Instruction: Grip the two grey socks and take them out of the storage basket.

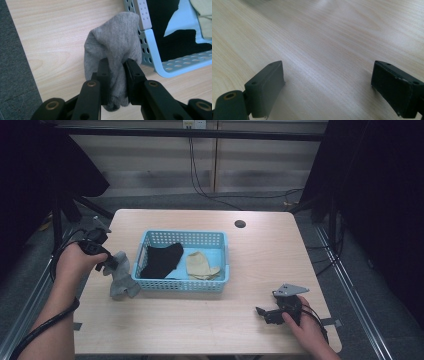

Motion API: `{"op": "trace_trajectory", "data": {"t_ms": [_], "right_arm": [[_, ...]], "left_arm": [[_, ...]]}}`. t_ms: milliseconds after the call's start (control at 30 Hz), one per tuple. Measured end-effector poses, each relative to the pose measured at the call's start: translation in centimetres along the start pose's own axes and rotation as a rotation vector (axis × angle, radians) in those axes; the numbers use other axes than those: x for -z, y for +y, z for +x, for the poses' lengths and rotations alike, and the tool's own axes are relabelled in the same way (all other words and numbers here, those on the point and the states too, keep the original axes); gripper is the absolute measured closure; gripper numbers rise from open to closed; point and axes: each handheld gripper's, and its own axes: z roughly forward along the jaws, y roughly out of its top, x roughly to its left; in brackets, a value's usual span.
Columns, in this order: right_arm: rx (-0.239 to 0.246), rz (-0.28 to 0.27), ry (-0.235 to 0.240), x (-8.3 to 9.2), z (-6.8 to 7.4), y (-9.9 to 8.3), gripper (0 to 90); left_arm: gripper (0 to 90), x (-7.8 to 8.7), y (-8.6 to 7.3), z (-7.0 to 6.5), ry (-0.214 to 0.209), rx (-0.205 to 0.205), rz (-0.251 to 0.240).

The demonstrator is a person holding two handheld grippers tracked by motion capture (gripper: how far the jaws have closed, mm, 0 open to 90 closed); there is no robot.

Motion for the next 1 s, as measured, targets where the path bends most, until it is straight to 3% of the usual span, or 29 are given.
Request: {"op": "trace_trajectory", "data": {"t_ms": [167,533,733,1000], "right_arm": [[-0.002,0.001,0.000,0.0,0.0,0.0,10.6],[0.004,0.001,0.001,0.0,0.0,0.0,10.6],[0.002,0.002,0.001,0.0,0.0,0.0,10.6],[0.001,0.002,0.000,0.0,0.0,0.0,10.6]], "left_arm": [[72.5,-0.3,0.1,-0.4,0.015,-0.016,-0.014],[55.3,-0.7,0.0,-0.8,0.033,-0.027,-0.038],[46.1,-0.5,-1.0,-1.3,0.034,-0.051,-0.065],[38.5,-1.1,-3.7,-2.6,0.028,-0.091,-0.095]]}}
